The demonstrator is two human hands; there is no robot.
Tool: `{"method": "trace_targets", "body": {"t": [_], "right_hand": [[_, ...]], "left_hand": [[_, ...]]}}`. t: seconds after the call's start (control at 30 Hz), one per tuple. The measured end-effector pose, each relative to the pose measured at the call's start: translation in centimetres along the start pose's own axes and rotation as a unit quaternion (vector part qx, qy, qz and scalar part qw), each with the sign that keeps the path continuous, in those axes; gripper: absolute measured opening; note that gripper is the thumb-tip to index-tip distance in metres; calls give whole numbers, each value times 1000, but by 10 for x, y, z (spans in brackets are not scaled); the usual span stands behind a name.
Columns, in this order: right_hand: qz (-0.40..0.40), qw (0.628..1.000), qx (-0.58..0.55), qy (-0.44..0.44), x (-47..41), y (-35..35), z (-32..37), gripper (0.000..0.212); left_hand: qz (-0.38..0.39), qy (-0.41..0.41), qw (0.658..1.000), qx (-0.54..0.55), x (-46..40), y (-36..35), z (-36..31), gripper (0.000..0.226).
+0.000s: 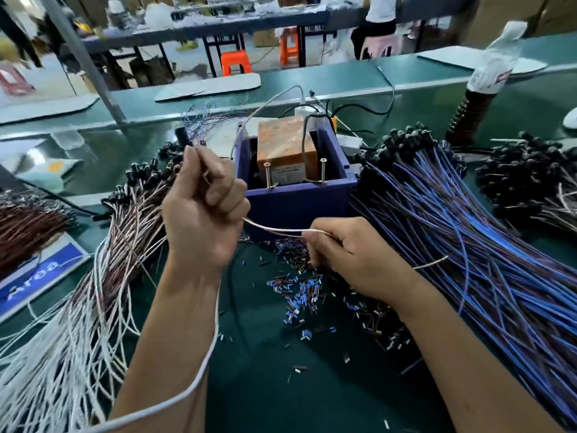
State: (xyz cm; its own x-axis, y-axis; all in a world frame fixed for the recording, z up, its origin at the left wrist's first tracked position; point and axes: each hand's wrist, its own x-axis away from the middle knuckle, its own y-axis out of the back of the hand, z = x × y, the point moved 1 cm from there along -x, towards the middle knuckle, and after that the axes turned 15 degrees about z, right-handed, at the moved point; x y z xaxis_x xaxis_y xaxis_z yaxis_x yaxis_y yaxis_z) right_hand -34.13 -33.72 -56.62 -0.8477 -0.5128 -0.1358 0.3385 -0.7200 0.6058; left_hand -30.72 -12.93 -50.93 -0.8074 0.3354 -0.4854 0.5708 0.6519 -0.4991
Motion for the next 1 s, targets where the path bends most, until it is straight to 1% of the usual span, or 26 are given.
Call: {"method": "trace_targets", "body": {"t": [0.1,0.17,0.2,0.27,0.33,0.37,0.4,0.5,0.6,0.67,0.73,0.87,1.0], "right_hand": [[-49,998,32,19,2,4,-1,32],[-71,994,73,29,1,5,-2,28],[-80,992,94,30,0,5,-2,26],[-96,986,129,44,-2,4,0,25],[-105,981,149,64,-2,3,1,24],[-106,980,156,70,-1,3,1,23],[-103,979,161,71,1,3,1,23],[-93,978,179,61,2,1,0,26],[-98,974,198,60,1,0,1,25],[-103,973,196,65,2,1,1,23],[-105,975,186,65,2,2,0,22],[-126,980,138,65,5,6,-2,15],[-142,980,116,76,6,8,-3,7]], "left_hand": [[33,32,989,-138,5,-4,6,40],[57,48,960,-270,11,-6,13,37],[68,49,935,-344,14,-7,17,34],[84,35,873,-480,19,-8,25,27],[107,2,806,-582,22,-7,30,14],[118,-12,780,-614,22,-5,32,11],[123,-15,764,-634,22,-3,33,11],[134,28,744,-654,24,5,36,13],[170,64,714,-676,26,8,40,4],[186,77,705,-680,26,8,41,8],[190,86,712,-671,26,10,42,8],[163,98,763,-618,27,18,44,11],[135,114,792,-585,28,26,42,5]]}}
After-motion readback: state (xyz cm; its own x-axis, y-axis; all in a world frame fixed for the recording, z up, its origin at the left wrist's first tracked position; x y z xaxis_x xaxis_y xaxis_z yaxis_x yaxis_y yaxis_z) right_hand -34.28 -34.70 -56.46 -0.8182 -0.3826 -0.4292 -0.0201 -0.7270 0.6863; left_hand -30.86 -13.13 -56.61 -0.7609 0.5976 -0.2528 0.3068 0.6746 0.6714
